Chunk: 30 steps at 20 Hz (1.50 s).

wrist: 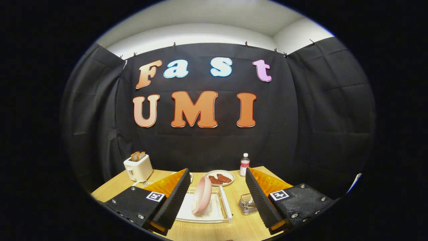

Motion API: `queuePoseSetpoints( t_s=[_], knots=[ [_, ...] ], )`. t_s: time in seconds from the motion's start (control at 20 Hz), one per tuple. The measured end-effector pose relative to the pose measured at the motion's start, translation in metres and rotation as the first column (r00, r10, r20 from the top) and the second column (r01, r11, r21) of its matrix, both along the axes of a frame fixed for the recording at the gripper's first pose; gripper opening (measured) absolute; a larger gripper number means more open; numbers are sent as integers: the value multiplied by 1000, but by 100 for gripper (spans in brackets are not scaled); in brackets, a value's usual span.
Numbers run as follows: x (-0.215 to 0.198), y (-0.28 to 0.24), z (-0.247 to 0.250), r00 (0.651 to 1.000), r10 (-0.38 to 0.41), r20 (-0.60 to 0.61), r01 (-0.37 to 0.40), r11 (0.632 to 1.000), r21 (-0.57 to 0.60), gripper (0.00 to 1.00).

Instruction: Take the plate from the dish rack, then take the spoon from the basket and place it into the plate.

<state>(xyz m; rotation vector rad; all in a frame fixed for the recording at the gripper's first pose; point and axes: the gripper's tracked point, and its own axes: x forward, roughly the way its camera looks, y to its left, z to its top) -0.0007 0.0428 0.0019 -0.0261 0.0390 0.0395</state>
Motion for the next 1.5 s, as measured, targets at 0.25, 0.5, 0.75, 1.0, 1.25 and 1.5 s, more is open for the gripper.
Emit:
queuePoseSetpoints(
  t_s=[0.25,0.5,0.75,1.0,1.25,1.5],
  knots=[
    [20,12,-7,999,35,-16,-35,999,-8,98],
    [59,20,-18,997,59,-55,-61,998,-32,98],
    [94,29,-46,991,86,-102,-94,993,-76,99],
    [124,34,-93,976,92,-197,-108,992,-72,99],
    [145,35,-142,951,89,-295,-113,991,-65,99],
    [154,38,-172,925,85,-371,-101,995,-24,98]
  ],
)
